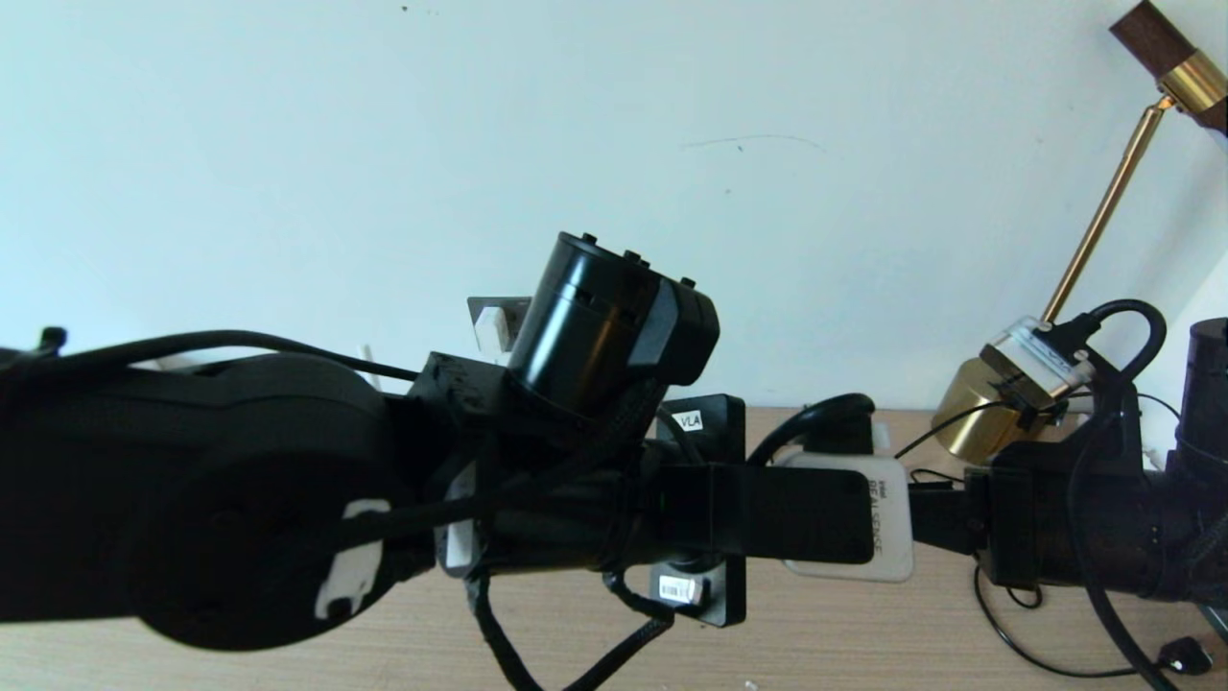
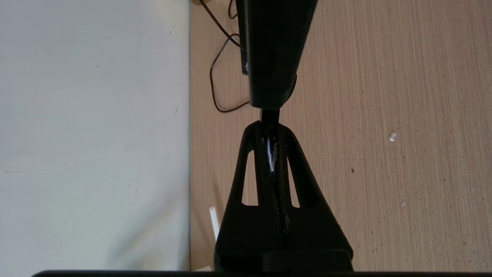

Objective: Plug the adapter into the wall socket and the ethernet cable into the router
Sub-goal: Hand it to the other hand

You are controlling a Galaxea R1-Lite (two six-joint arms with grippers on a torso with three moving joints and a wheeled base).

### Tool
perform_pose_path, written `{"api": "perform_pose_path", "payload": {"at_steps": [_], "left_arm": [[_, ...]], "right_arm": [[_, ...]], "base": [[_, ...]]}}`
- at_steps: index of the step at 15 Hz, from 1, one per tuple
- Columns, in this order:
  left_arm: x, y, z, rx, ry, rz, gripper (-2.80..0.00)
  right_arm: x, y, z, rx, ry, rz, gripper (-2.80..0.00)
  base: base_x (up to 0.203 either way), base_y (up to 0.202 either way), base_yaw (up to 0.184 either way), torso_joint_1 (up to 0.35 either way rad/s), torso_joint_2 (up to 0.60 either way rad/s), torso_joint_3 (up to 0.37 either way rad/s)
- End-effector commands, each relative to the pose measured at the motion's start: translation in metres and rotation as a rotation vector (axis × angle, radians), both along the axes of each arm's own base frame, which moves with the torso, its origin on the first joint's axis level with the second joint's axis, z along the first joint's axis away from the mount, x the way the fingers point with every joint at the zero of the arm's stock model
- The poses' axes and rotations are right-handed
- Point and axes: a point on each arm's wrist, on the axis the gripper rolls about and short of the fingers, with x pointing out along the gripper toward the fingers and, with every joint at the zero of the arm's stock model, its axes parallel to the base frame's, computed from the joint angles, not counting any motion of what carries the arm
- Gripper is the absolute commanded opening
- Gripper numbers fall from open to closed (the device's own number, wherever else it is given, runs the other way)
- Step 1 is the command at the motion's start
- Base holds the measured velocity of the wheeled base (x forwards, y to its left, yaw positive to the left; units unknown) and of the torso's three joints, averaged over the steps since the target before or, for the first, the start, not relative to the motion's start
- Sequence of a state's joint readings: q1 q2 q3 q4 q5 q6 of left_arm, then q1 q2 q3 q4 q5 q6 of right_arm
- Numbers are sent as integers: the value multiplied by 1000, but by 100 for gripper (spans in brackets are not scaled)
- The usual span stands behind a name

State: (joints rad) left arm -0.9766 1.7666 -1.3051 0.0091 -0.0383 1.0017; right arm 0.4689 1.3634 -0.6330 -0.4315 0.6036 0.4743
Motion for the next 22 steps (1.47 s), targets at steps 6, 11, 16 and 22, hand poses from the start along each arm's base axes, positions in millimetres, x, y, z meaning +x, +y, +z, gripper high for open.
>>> {"api": "perform_pose_path", "payload": {"at_steps": [6, 11, 16, 22], "left_arm": [[1, -2, 1, -15, -15, -3, -280], [0, -1, 2, -17, -18, -5, -280], [-1, -3, 3, -24, -21, -10, 0], [-9, 8, 16, -62, -53, -10, 0]], "right_arm": [[-1, 0, 2, 11, 3, 1, -280], [-1, 0, 2, 13, 8, 0, -280], [-2, 0, 0, 9, 12, 2, -280], [-4, -1, 5, 54, 59, -19, -280]], "base": [[0, 0, 0, 0, 0, 0], [0, 0, 0, 0, 0, 0], [0, 0, 0, 0, 0, 0], [0, 0, 0, 0, 0, 0]]}}
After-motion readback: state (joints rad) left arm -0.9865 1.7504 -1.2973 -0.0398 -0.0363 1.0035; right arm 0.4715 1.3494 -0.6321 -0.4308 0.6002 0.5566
